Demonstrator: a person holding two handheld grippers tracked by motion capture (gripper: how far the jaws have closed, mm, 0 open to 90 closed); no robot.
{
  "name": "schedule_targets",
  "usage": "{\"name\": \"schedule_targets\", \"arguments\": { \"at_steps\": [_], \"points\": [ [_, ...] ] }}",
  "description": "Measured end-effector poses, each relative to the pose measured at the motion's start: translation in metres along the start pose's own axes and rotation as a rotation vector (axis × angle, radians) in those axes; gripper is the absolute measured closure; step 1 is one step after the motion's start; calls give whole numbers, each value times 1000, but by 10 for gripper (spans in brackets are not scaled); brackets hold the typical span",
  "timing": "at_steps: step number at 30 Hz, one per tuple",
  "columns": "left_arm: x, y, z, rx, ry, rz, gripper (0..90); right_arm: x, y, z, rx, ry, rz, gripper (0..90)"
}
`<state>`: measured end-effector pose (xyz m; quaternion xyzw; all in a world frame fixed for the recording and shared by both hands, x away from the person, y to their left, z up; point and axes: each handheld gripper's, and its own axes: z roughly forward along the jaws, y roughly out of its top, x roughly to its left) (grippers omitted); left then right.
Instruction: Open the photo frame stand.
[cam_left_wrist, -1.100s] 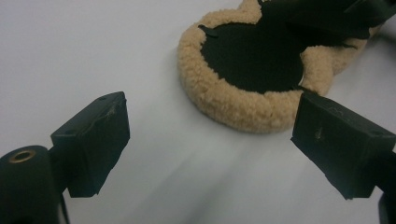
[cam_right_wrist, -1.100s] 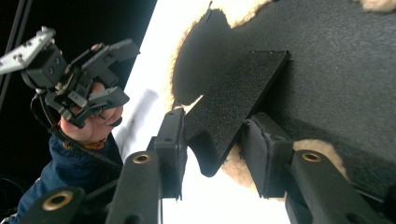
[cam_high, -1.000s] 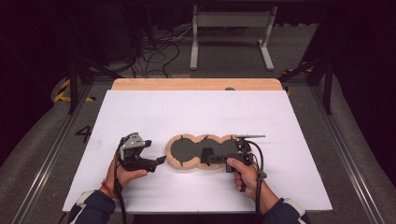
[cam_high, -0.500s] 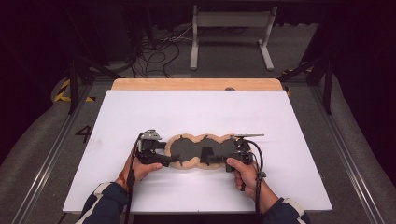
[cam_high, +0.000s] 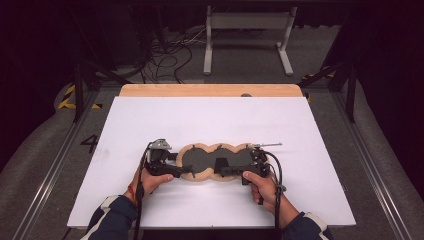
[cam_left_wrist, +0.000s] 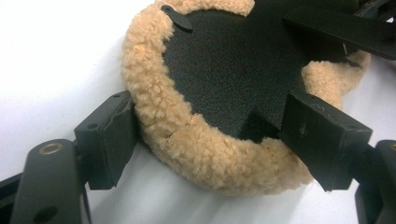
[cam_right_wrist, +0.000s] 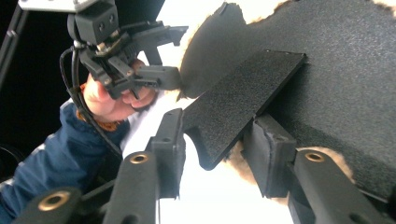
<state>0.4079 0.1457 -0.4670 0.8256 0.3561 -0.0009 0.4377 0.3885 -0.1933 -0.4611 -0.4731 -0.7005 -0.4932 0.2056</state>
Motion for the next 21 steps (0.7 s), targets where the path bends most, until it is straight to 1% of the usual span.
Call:
{"name": "schedule_targets", "arguments": {
  "at_steps": [2, 4, 6, 8, 13, 15, 16, 17, 21],
  "points": [
    [0, 0, 0, -2, 3, 2, 213, 0, -1, 3, -21, 16, 35, 561],
    [0, 0, 0, -2, 2, 1, 213, 2, 0, 6, -28, 17, 44, 543],
    [0, 0, 0, -4, 2, 2, 213, 0, 0, 6, -33, 27, 71, 546],
    [0, -1, 0, -6, 2, 2, 212, -1, 0, 6, -33, 32, 80, 551],
    [0, -1, 1, -9, 1, 6, 204, 0, 0, 6, -27, 32, 87, 563],
    [2, -1, 1, -13, -14, 0, 187, -1, 0, 6, -28, 36, 79, 572],
    [4, -2, 1, -19, -25, -15, 185, -2, 0, 6, -26, 42, 79, 576],
    [5, -2, 0, -22, -31, -16, 188, -3, 0, 6, -27, 50, 79, 581],
    [4, -2, 1, -18, -38, -19, 172, -4, 0, 6, -28, 57, 64, 586]
  ]
}}
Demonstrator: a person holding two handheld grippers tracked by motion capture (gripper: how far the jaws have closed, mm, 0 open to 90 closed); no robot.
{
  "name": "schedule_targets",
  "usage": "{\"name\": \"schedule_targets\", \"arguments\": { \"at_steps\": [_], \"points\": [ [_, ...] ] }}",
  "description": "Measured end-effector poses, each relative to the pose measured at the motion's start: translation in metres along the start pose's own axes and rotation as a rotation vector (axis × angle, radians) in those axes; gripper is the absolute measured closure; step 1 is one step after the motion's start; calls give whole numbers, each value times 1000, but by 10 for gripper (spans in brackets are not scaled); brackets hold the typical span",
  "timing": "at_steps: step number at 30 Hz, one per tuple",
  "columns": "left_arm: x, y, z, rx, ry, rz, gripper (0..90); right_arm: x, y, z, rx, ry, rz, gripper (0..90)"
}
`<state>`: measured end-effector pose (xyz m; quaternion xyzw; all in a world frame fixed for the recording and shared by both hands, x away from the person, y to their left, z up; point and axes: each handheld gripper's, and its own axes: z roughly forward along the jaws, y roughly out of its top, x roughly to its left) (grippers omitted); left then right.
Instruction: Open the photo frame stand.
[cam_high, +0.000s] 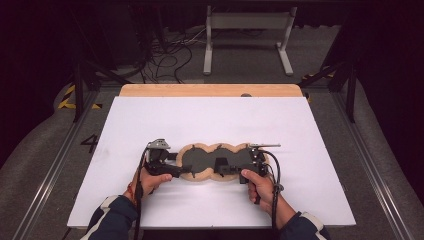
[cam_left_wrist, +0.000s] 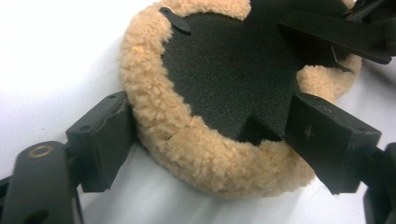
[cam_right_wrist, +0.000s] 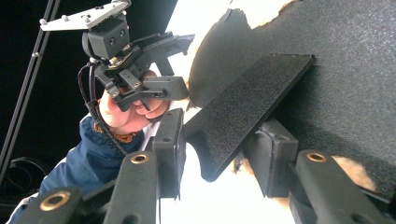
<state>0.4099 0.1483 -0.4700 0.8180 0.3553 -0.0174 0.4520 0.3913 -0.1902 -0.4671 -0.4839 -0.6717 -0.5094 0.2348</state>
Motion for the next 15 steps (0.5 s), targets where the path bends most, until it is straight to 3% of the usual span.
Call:
{"name": "schedule_targets", "arguments": {
  "at_steps": [4, 8, 11, 15],
  "points": [
    [4, -1, -3, -6, -20, -8, 184, 1, -1, 0, 0, -5, -24, 587],
    [5, -2, -5, -2, -14, -6, 190, 3, 0, 1, 4, -8, -69, 595],
    [7, -2, -6, -7, -11, -15, 184, 7, -2, 2, 14, -47, -149, 617],
    [6, -2, -5, -1, 2, -3, 201, 6, -1, 2, 11, -45, -161, 616]
  ]
}}
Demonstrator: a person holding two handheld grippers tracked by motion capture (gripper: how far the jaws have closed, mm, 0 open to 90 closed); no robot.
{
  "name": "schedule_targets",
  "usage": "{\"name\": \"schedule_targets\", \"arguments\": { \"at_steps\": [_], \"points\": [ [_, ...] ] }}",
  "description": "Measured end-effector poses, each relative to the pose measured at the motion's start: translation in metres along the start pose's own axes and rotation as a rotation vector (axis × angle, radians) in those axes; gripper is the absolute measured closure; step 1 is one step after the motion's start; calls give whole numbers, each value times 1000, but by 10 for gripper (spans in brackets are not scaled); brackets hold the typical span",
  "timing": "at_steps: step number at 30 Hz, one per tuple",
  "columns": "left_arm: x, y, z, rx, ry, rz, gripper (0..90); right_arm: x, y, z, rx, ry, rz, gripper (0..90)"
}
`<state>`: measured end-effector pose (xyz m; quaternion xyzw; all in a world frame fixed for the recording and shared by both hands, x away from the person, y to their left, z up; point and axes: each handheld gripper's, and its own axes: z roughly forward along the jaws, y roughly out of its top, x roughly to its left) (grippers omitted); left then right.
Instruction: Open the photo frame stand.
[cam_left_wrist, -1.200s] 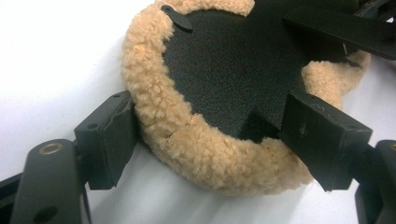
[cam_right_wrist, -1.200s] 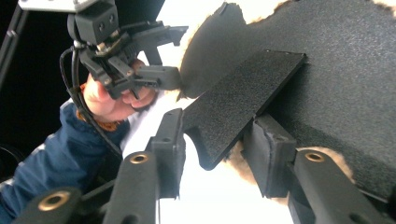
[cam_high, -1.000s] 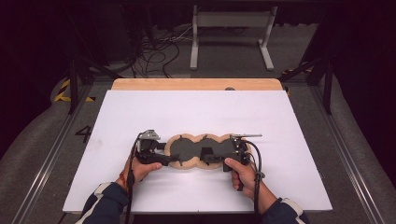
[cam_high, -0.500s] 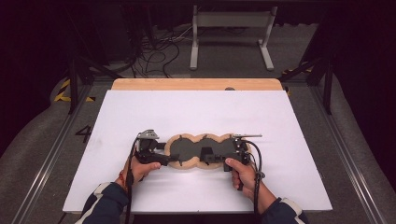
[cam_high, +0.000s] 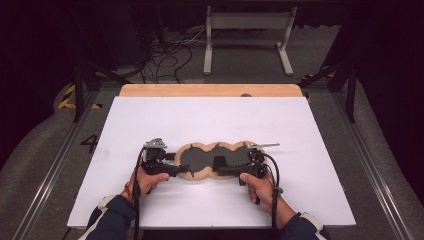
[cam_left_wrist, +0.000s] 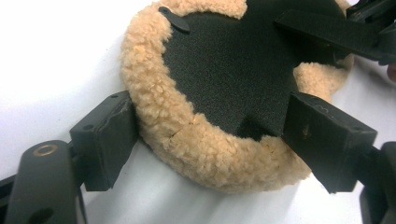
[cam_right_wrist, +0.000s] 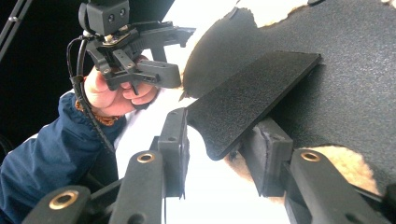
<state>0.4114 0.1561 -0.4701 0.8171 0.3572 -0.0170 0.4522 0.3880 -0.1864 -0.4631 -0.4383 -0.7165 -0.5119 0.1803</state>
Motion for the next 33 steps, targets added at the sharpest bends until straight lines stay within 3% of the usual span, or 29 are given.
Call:
{"name": "schedule_targets", "arguments": {
  "at_steps": [6, 11, 14, 17, 24, 33],
  "points": [
    [-1, 0, 0, 3, 12, -1, 219, -8, 2, -5, -40, 41, 151, 524],
    [-2, 0, 1, 4, 10, -1, 211, -9, 3, -6, -92, 7, 258, 543],
    [-2, 1, 1, 4, 8, -3, 204, -11, 3, -3, -99, 1, 291, 600],
    [-2, 0, 1, 2, 8, -3, 198, -10, 5, 2, -101, 2, 314, 597],
    [0, 0, 1, 0, 0, -4, 196, -9, 4, 4, -93, 5, 292, 612],
    [1, 0, 1, -1, -16, -4, 201, -8, 4, 4, -59, 11, 174, 682]
  ]
}}
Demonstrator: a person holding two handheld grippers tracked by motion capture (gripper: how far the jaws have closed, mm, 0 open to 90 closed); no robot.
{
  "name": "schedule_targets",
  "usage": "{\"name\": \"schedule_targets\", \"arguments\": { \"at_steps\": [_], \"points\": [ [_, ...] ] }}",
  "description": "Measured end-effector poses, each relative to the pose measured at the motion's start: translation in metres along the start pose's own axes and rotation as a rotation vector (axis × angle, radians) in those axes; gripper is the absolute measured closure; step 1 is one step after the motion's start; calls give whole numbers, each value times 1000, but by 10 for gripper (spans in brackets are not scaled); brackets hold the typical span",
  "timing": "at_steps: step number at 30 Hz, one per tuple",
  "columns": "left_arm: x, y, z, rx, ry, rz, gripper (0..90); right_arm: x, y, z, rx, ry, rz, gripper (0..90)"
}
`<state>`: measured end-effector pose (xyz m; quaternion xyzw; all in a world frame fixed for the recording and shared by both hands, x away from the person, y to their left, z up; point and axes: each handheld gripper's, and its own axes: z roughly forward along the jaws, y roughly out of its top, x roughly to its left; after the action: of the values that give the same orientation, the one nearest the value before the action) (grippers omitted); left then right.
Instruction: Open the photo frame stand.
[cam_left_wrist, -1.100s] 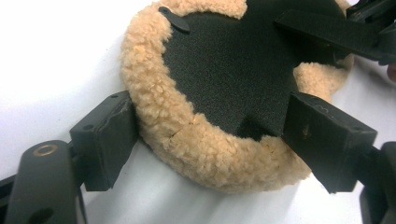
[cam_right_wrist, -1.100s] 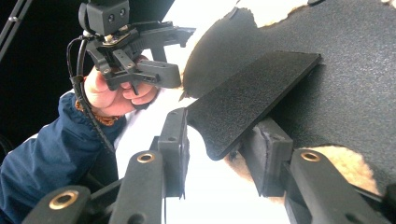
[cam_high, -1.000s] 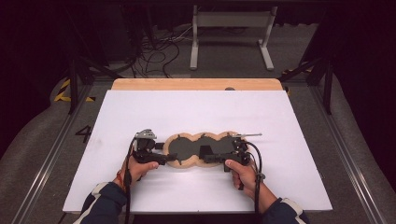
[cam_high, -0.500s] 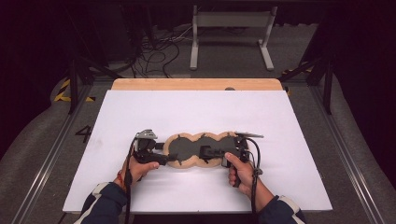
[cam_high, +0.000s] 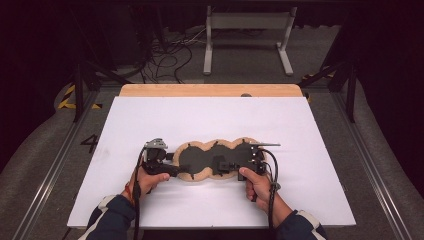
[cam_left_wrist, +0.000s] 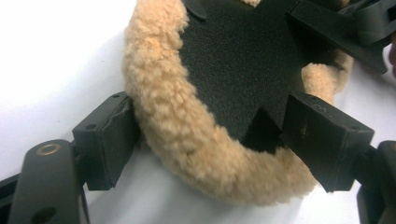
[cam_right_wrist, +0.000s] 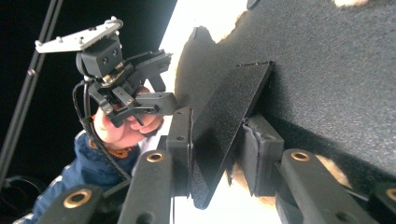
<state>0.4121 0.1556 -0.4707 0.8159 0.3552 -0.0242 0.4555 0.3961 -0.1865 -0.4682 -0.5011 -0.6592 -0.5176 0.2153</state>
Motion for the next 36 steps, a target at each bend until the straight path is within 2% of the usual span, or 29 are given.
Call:
{"name": "schedule_targets", "arguments": {
  "at_steps": [4, 7, 11, 12, 13, 14, 17, 20, 23, 25, 28, 30, 33, 34, 36],
  "points": [
    [-2, 0, 2, 7, -34, 13, 201, 4, 0, 1, 6, -25, -60, 712],
    [-3, 1, 3, 17, -51, 29, 206, 5, 0, 1, 11, -28, -87, 714],
    [-6, 2, 3, 16, -67, 45, 245, 9, 0, 0, 25, -52, -176, 710],
    [-9, 3, 3, 20, -79, 75, 263, 11, 0, 0, 29, -61, -208, 709],
    [-11, 3, 3, 17, -83, 77, 285, 12, -1, 0, 33, -69, -230, 709],
    [-11, 3, 3, 17, -83, 77, 304, 12, -1, 0, 33, -69, -230, 709],
    [-14, 3, 2, 22, -93, 88, 339, 13, -2, 0, 37, -80, -273, 708],
    [-13, 3, 0, 14, -102, 102, 372, 14, -3, 0, 32, -83, -284, 705],
    [-16, 2, -2, 3, -89, 120, 397, 17, -4, 0, 23, -98, -295, 698],
    [-19, 3, -5, -22, -76, 123, 430, 18, -5, 0, 26, -99, -297, 706],
    [-23, 4, -10, -48, -37, 161, 466, 19, -6, -1, 27, -98, -299, 725],
    [-25, 4, -11, -57, -15, 166, 475, 21, -7, 0, 25, -102, -304, 725],
    [-27, 7, -15, -71, 35, 205, 492, 22, -7, 1, 7, -93, -302, 729],
    [-30, 7, -15, -78, 45, 203, 499, 23, -7, 1, 5, -92, -301, 729],
    [-33, 8, -15, -81, 83, 245, 498, 24, -7, 1, 0, -97, -305, 726]
  ]
}}
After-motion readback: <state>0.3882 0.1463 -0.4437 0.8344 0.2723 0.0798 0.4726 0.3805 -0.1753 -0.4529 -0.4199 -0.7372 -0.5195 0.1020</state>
